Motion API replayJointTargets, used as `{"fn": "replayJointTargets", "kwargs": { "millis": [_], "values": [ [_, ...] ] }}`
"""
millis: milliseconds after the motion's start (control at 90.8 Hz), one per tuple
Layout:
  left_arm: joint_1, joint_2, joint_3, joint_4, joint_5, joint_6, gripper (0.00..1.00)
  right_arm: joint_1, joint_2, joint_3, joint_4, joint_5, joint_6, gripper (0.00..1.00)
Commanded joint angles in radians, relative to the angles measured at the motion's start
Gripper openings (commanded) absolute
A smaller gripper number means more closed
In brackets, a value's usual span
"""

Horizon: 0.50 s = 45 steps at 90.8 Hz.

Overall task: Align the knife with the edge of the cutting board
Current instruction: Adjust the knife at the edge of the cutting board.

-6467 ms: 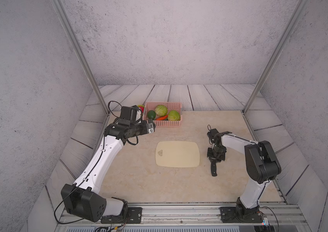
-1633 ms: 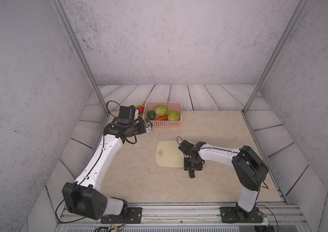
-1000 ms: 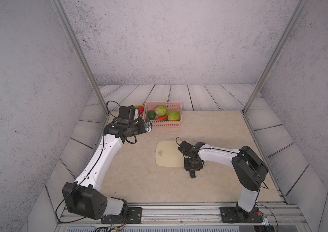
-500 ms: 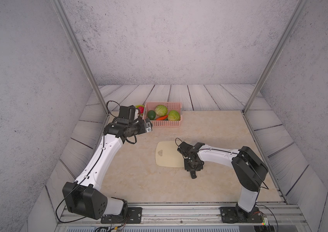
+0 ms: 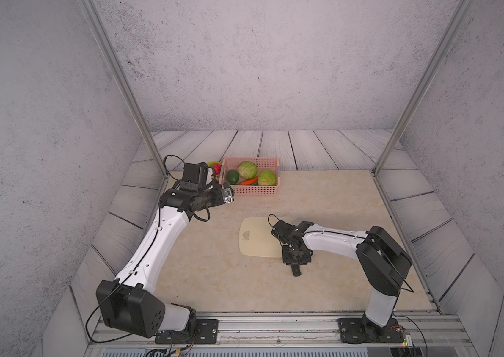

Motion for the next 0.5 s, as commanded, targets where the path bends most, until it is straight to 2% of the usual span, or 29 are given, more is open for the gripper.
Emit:
{"fn": "replayJointTargets", "kwargs": {
  "millis": [0,484],
  "values": [
    [0.008,0.009,-0.007,0.000,-0.001,0.011,0.98,0.013,-0.033,-0.018,-0.013,0.026,0.025,0.29],
    [0.006,0.005,-0.007,-0.001,-0.001,0.009,0.98,0.030,-0.049,-0.054,-0.004,0.038,0.056,0.30]
  ]
}}
